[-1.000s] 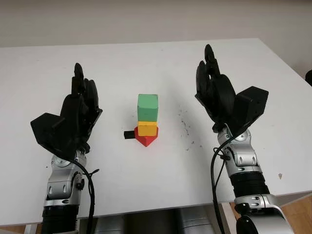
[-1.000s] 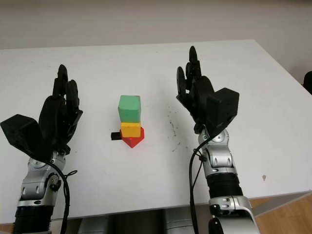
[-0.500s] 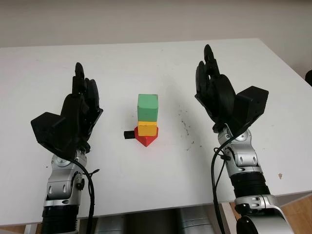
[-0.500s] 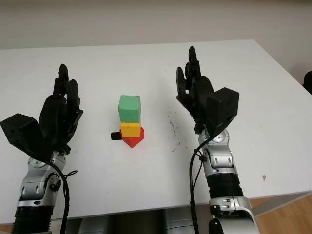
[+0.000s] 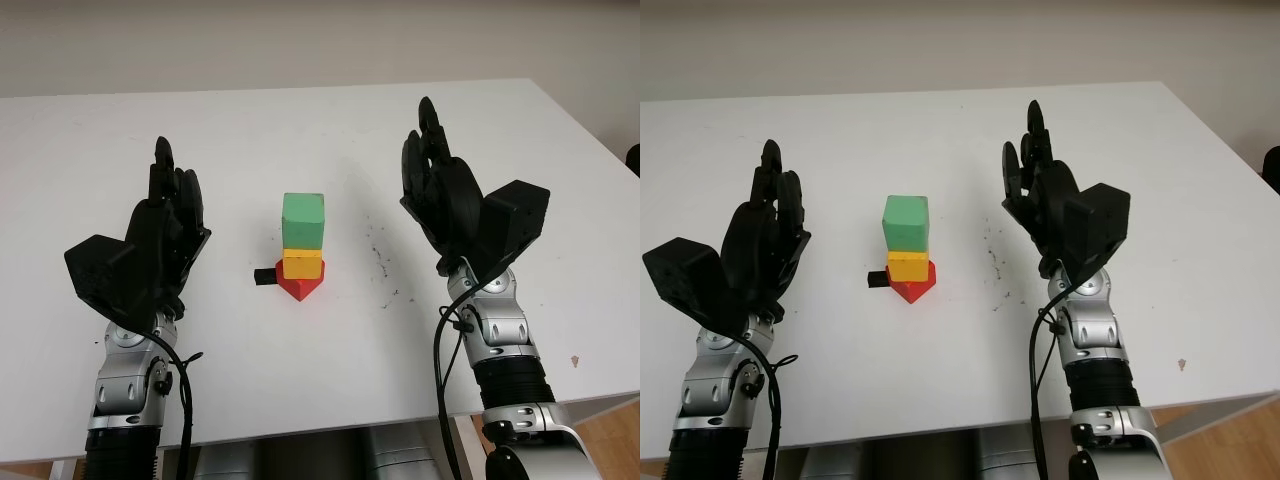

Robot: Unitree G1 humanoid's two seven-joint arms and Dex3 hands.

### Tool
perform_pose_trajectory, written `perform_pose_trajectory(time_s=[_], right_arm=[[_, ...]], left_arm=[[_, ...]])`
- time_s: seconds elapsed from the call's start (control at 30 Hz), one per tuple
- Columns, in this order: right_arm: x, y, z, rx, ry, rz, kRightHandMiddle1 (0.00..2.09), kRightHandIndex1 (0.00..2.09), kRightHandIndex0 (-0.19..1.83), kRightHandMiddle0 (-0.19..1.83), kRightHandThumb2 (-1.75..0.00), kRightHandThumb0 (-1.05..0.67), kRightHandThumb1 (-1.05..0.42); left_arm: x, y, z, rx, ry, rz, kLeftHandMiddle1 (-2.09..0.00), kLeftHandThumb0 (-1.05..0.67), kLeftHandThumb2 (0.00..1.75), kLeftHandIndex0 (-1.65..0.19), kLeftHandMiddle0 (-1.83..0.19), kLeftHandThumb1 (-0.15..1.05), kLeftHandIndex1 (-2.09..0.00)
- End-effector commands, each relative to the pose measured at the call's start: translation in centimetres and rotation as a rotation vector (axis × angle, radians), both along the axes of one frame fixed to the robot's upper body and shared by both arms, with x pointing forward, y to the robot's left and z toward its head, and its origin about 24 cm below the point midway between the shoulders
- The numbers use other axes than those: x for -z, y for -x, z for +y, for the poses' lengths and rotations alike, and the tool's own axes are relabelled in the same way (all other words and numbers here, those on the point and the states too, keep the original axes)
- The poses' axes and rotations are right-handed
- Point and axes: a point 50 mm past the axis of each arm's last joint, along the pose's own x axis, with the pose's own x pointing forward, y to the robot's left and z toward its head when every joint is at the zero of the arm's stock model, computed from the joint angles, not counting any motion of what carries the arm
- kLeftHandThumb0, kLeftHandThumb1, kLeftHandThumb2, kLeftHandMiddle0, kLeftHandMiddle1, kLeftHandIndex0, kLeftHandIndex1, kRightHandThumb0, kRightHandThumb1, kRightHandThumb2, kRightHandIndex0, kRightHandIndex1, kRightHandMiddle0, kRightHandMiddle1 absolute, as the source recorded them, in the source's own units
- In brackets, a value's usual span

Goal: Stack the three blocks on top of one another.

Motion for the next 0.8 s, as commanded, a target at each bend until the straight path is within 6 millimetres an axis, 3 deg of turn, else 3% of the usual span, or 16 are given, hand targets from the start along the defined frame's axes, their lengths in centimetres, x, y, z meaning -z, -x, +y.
perform_pose_trajectory(time_s=[0.0,0.77], right_arm=[[-0.50,0.11,0.10,-0.004,-0.006,-0.019,0.05,0.05,-0.18,-0.16,-0.66,-0.75,-1.05],[-0.52,0.20,0.04,-0.005,-0.011,-0.020,0.05,0.06,-0.18,-0.17,-0.66,-0.75,-1.05]], left_arm=[[-0.48,0.13,0.00,0.002,-0.005,-0.024,0.00,-0.78,0.67,0.19,0.19,1.05,-0.01],[-0.41,0.27,-0.02,0.002,0.000,-0.018,0.00,-0.78,0.66,0.19,0.19,1.05,0.00]])
